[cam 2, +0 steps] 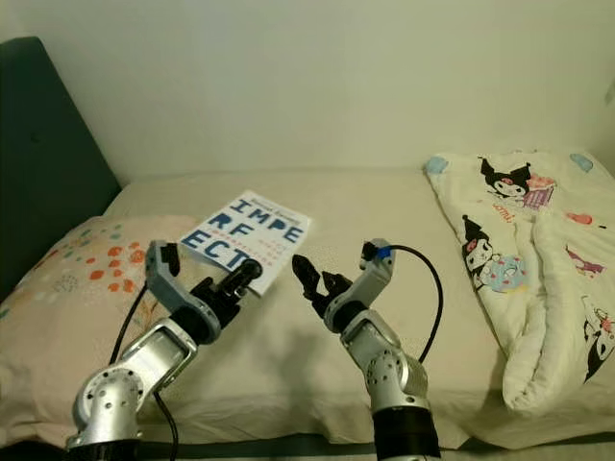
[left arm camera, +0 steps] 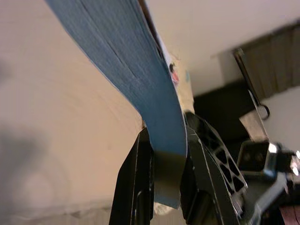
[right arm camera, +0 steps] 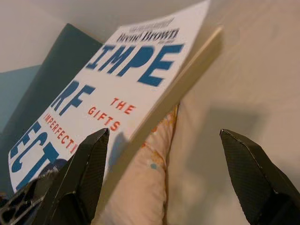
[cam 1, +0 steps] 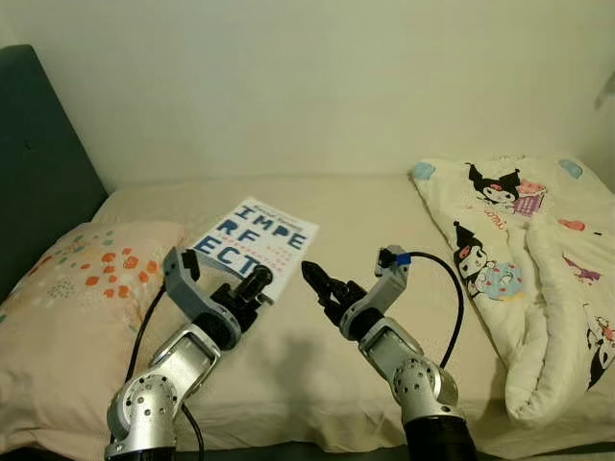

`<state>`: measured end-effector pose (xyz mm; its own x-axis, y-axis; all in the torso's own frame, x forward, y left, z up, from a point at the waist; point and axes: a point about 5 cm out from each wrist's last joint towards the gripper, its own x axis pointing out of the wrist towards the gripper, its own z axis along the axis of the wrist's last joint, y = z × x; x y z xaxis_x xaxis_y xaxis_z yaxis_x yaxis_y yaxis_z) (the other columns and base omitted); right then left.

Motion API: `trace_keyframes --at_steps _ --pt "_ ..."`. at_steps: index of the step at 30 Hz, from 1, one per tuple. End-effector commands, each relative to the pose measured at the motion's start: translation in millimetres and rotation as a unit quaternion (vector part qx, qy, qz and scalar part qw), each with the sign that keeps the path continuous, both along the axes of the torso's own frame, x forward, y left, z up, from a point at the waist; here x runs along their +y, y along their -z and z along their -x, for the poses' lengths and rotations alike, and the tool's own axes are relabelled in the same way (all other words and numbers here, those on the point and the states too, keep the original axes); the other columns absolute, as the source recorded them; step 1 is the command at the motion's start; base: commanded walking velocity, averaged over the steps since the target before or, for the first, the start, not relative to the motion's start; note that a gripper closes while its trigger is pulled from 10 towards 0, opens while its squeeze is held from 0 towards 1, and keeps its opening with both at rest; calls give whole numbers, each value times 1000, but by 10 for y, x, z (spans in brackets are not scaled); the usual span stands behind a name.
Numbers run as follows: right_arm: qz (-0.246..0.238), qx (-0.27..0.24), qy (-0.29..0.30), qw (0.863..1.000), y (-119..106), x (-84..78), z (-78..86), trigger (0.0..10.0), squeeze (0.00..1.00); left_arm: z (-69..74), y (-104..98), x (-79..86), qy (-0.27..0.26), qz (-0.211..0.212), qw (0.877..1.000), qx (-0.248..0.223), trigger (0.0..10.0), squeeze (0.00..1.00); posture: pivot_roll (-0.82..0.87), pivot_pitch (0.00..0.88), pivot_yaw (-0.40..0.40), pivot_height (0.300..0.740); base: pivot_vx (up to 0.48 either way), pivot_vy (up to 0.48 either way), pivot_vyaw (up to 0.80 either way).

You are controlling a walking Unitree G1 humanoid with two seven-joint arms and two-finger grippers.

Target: Clean up the room

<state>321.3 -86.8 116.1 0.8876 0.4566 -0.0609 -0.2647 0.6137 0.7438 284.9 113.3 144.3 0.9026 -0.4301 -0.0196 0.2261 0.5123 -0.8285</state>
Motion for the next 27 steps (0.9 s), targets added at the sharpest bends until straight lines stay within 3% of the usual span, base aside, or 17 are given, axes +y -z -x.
trace_keyframes --at_steps 1,7,17,18,19,20,21,27 --pt "-41 8 -9 999 -22 109 8 10000 0 121 34 -184 28 44 999 1 10000 0 -39 96 38 740 0 0 0" --pt "-128 11 -18 992 -122 131 -6 10000 0 159 30 -224 51 55 997 4 10000 0 -41 95 40 740 0 0 0" --pt "-210 22 -8 977 -179 65 -31 10000 0 184 26 -223 60 56 997 6 10000 0 -37 95 38 740 0 0 0" --pt "-228 19 -12 974 -203 60 -28 7451 0 185 32 -220 60 56 997 9 10000 0 -38 96 38 740 0 0 0" --pt "-242 18 -13 970 -222 53 -26 3804 0 187 35 -217 59 56 997 10 10000 0 -38 95 38 740 0 0 0" --pt "-257 19 -13 966 -232 40 -27 902 0 188 39 -214 59 56 997 11 10000 0 -38 96 38 740 0 0 0" --pt "-267 22 -11 964 -233 28 -28 0 0 189 42 -213 58 57 997 12 10000 0 -38 96 38 740 0 0 0" --pt "-281 28 -14 959 -231 12 -24 0 0 187 39 -212 57 56 997 13 10000 0 -38 98 38 740 0 0 0"
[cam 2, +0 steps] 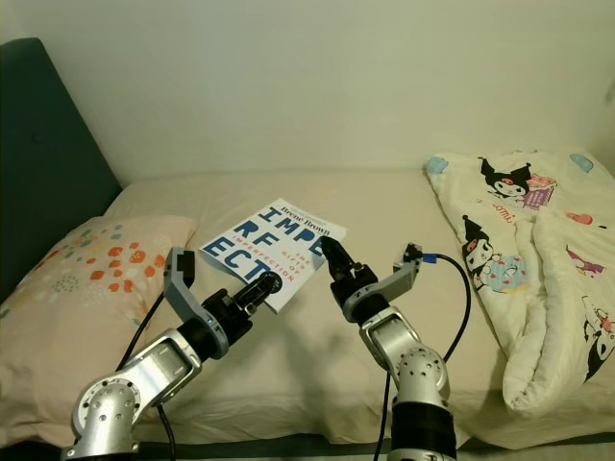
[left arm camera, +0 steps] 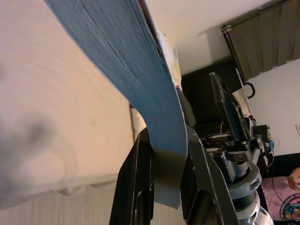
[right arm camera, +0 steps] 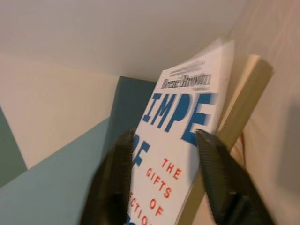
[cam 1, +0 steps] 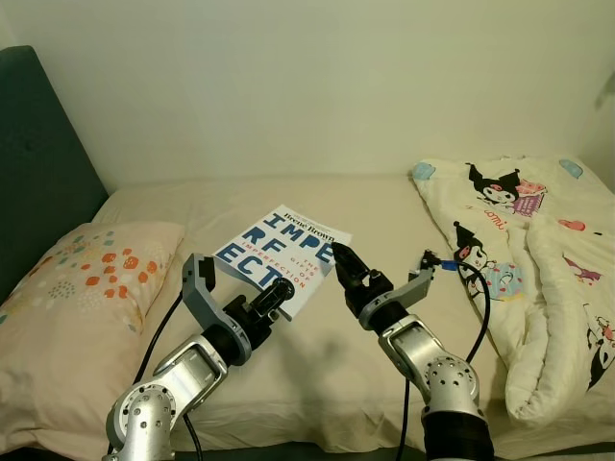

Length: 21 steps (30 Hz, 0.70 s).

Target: Clean up the room

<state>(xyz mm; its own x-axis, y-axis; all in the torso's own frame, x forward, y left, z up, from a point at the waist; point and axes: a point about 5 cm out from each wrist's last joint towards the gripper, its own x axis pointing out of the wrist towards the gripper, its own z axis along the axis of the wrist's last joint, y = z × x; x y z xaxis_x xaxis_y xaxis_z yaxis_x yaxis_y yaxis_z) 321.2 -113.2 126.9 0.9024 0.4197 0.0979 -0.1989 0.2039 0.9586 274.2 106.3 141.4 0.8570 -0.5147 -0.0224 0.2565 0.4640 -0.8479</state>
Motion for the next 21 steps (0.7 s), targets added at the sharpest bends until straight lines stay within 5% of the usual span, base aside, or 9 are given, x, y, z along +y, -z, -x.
trace_keyframes --at_steps 1,17,18,20,21 --pt "-46 -10 -29 998 -124 277 -21 0 0 79 9 -142 9 41 999 5 10000 0 -38 98 38 740 0 0 0" --pt "-49 -8 -32 998 -126 274 -25 0 0 79 15 -138 8 37 999 7 10000 0 -37 100 39 740 0 0 0" --pt "-33 -22 -36 999 -149 280 -9 10000 0 55 -13 -124 -4 45 999 3 10000 0 -37 101 40 740 0 0 0" --pt "-25 -29 -38 999 -159 283 -1 10000 0 43 -28 -116 -10 50 999 1 10000 0 -37 101 40 740 0 0 0" --pt "-11 -29 -37 999 -143 279 15 10000 612 22 -69 -99 -21 70 997 -2 10000 0 -36 102 40 740 0 0 0"
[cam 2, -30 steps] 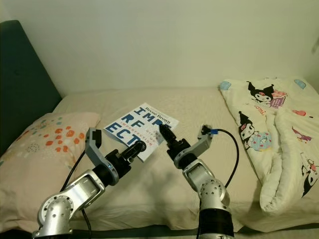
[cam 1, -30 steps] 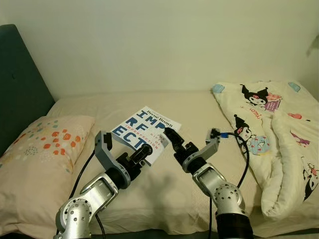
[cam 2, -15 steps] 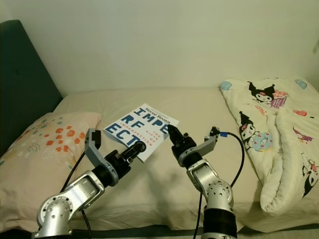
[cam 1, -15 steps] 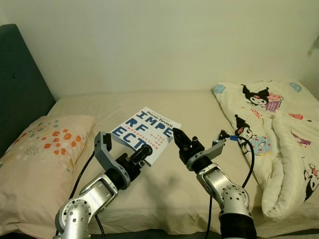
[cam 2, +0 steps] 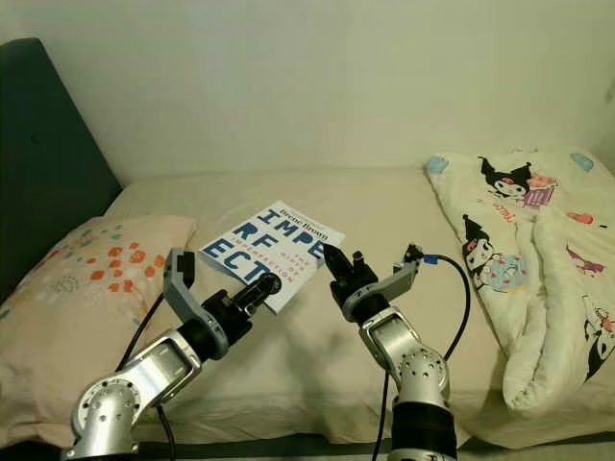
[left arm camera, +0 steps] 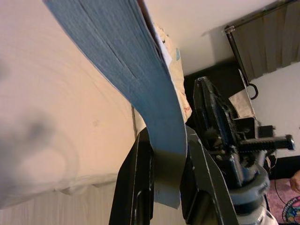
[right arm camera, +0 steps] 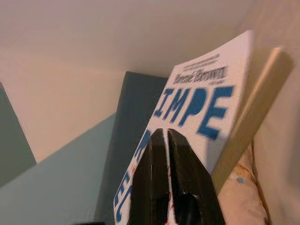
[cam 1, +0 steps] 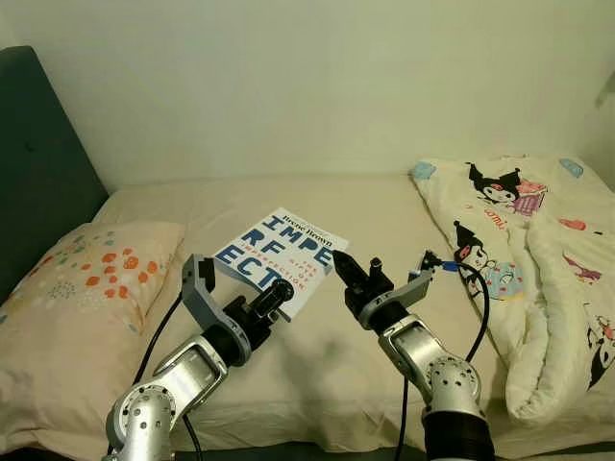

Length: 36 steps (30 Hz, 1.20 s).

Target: Clean up the room

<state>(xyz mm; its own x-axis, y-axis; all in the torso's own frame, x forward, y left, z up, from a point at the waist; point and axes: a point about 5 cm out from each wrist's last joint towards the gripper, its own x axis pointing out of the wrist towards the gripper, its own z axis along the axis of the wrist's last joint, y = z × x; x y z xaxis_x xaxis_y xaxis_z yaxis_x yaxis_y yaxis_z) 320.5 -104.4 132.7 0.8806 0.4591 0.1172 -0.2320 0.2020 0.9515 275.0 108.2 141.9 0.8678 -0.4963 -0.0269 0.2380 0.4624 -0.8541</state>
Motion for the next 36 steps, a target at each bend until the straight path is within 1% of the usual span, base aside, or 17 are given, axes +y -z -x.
trace_keyframes --at_steps 1,3,4,6,8,11,15,18,19,20,21,25,27,28,31,33,36 --pt "-10 -8 -12 1000 -50 179 18 10000 1000 10 -100 -101 -19 87 996 -7 10000 0 -36 102 40 740 0 0 0" --pt "-23 6 -3 1000 4 138 40 10000 1000 -11 -166 -86 -26 114 993 -9 10000 0 -37 103 41 740 0 0 0" --pt "-23 6 -3 1000 4 138 40 10000 1000 -11 -166 -86 -26 114 993 -9 10000 0 -37 103 41 740 0 0 0" --pt "-51 -6 -4 999 -26 85 78 10000 1000 -27 -203 -84 -24 115 993 -15 10000 0 -37 103 41 740 0 0 0" --pt "-60 -18 -13 998 -67 94 108 10000 1000 -29 -192 -78 -21 113 993 -13 10000 0 -36 101 52 740 0 0 0" --pt "-62 -18 -18 998 -66 99 129 10000 1000 -28 -187 -79 -17 116 993 -12 10000 0 -36 101 52 740 0 0 0" --pt "-71 0 -10 997 -13 79 132 10000 1000 -14 -202 -109 -3 125 992 -15 10000 0 -36 101 52 740 0 0 0" --pt "-96 19 -7 995 8 86 100 10000 1000 10 -195 -131 13 114 993 -14 10000 0 -35 98 57 740 0 0 0" --pt "-97 19 -9 995 -1 99 83 10000 192 25 -177 -137 19 109 994 -11 10000 0 -33 98 58 740 0 0 0" --pt "-97 19 -9 995 -1 99 83 10000 192 25 -177 -137 19 109 994 -11 10000 0 -33 98 58 740 0 0 0" --pt "-98 22 -10 995 -5 114 63 10000 0 41 -163 -143 25 108 994 -8 10000 0 -33 98 58 740 0 0 0" --pt "-98 34 -9 995 5 132 27 10000 0 73 -169 -156 39 122 992 -7 10000 0 -33 98 58 740 0 0 0" --pt "-109 45 -20 993 -9 178 -32 10000 0 115 -183 -189 61 124 990 -7 10000 0 -22 91 54 740 0 0 0" --pt "-100 41 -37 993 -32 233 -33 10000 0 119 -162 -191 62 116 991 -4 10000 0 -23 88 53 740 0 0 0" --pt "-83 41 -52 994 -31 278 -24 10000 0 116 -142 -192 60 111 992 0 10000 0 -23 88 53 740 0 0 0" --pt "-54 45 -79 994 -3 357 4 10000 0 112 -122 -200 59 108 992 5 10000 0 -23 88 53 740 0 0 0" --pt "-54 45 -84 994 4 370 16 10000 0 112 -119 -202 59 107 993 5 10000 0 -25 84 53 740 0 0 0"
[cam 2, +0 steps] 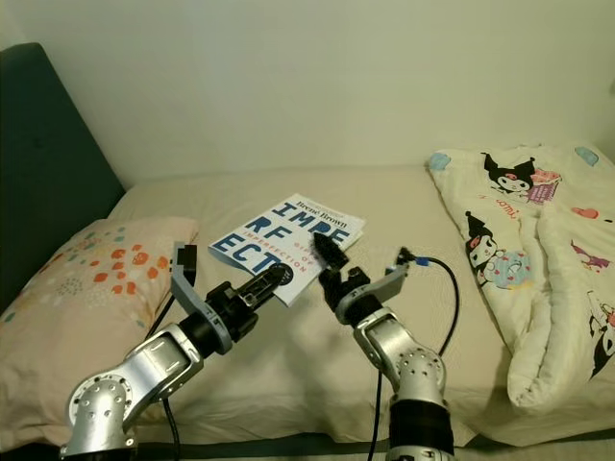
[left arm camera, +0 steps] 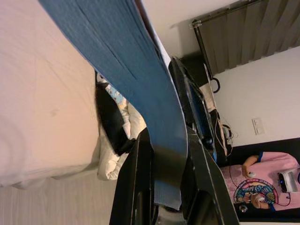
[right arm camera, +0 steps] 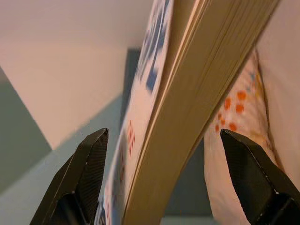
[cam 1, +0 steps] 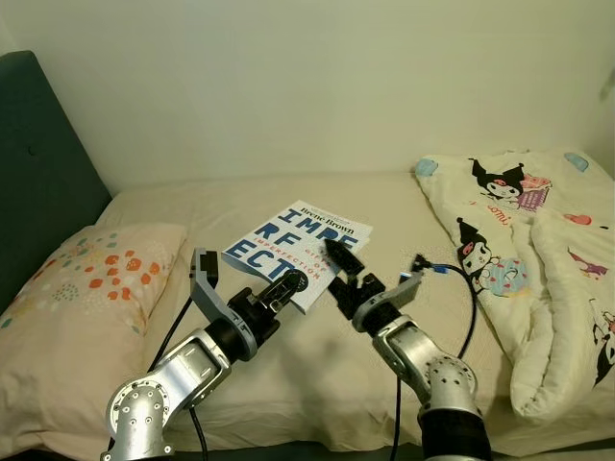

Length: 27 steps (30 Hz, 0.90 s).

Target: Clean up the room

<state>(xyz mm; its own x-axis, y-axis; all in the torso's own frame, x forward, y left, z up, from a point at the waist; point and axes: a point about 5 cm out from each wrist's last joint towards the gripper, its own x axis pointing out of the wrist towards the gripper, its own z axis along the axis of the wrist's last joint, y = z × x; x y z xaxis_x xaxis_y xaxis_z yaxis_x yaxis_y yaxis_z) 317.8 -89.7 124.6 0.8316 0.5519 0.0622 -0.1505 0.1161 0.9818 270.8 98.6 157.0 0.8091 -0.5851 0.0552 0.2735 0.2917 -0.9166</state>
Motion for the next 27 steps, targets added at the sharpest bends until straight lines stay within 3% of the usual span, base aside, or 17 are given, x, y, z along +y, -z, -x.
trace_keyframes --at_steps 1,2,3,4,5,13,24,25,26,27 --pt "-24 -6 -27 999 -72 230 -3 10000 0 70 34 -107 5 26 1000 3 10000 0 -25 84 53 740 0 0 0" --pt "-27 -5 -30 999 -68 238 4 5412 0 70 34 -106 6 24 1000 3 10000 0 -25 81 53 740 0 0 0" --pt "-29 -4 -32 999 -66 243 9 5412 0 70 34 -105 6 23 1000 3 10000 0 -25 81 53 740 0 0 0" --pt "-23 -1 -38 999 -52 252 16 1529 0 71 33 -104 8 22 1000 3 10000 0 -25 81 53 740 0 0 0" --pt "-15 1 -44 999 -31 264 27 0 0 71 34 -104 9 21 1000 4 10000 0 -28 78 56 740 0 0 0" --pt "2 8 -38 999 22 239 36 0 0 68 33 -106 11 19 1000 2 10000 0 -29 75 57 740 0 0 0" --pt "-23 -15 -5 1000 -48 152 10 0 0 44 64 -50 -10 21 1000 14 10000 0 -27 85 57 740 0 0 0" --pt "-24 -18 -3 1000 -60 147 6 0 0 40 72 -41 -16 17 1000 15 10000 63 -27 85 57 740 0 0 0" --pt "-26 -21 -1 999 -71 143 2 0 0 34 84 -30 -23 11 1000 17 10000 1000 -25 86 57 740 0 0 0" --pt "-29 -24 1 999 -83 139 -1 0 0 27 93 -19 -30 11 999 19 10000 1000 -25 86 57 740 0 0 0"
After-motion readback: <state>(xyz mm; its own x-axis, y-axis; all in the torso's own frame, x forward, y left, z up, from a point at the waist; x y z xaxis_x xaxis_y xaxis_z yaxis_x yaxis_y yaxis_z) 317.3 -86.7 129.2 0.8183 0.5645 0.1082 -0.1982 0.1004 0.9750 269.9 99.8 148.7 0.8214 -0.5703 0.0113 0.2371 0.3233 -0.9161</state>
